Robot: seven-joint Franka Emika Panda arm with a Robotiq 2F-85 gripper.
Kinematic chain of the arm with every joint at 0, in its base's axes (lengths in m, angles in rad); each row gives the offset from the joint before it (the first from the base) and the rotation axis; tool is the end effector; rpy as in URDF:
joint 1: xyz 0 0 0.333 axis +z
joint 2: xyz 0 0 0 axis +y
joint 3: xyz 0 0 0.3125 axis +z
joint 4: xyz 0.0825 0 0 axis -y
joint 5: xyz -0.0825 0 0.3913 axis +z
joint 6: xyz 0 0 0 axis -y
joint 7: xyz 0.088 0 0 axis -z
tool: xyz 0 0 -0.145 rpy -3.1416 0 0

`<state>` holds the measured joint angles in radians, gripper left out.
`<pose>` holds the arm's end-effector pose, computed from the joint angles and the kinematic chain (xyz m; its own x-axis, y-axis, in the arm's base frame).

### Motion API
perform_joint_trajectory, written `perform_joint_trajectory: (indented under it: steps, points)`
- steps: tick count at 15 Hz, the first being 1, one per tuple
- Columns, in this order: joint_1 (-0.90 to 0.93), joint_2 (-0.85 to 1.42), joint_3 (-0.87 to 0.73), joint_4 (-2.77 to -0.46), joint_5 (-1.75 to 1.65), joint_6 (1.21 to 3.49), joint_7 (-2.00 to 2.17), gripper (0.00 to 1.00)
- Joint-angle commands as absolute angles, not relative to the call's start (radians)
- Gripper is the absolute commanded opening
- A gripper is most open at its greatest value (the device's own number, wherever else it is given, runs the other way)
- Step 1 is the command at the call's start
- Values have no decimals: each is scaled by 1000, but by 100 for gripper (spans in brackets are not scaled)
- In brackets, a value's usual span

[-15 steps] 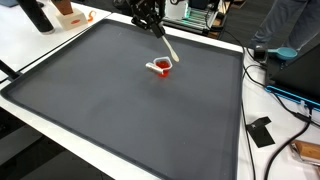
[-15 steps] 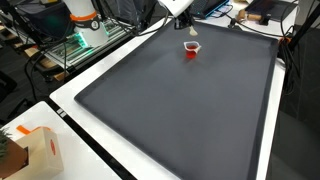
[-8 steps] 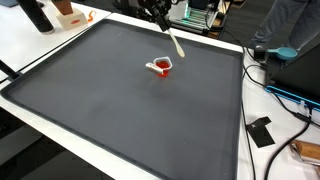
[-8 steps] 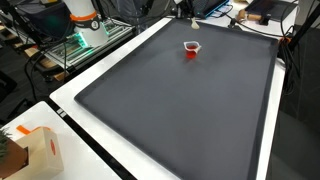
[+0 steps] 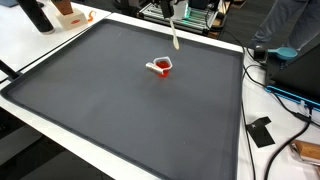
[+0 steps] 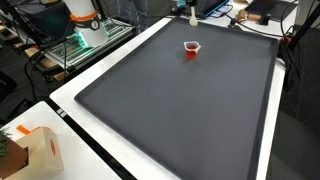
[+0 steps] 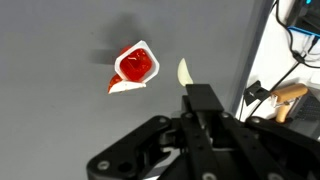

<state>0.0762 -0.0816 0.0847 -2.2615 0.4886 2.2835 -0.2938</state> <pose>0.5201 0.1093 0.3645 0.9811 0.1214 0.1504 0.1677 -0.9215 -0.3503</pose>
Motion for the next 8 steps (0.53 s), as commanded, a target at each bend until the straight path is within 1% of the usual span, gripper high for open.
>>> perform_joint_trajectory:
  steps: [1,8]
  points:
    - [96,-98,116,-2232,267,2275,-96,3]
    - [118,-58,168,-2171,-90,2253,179,3]
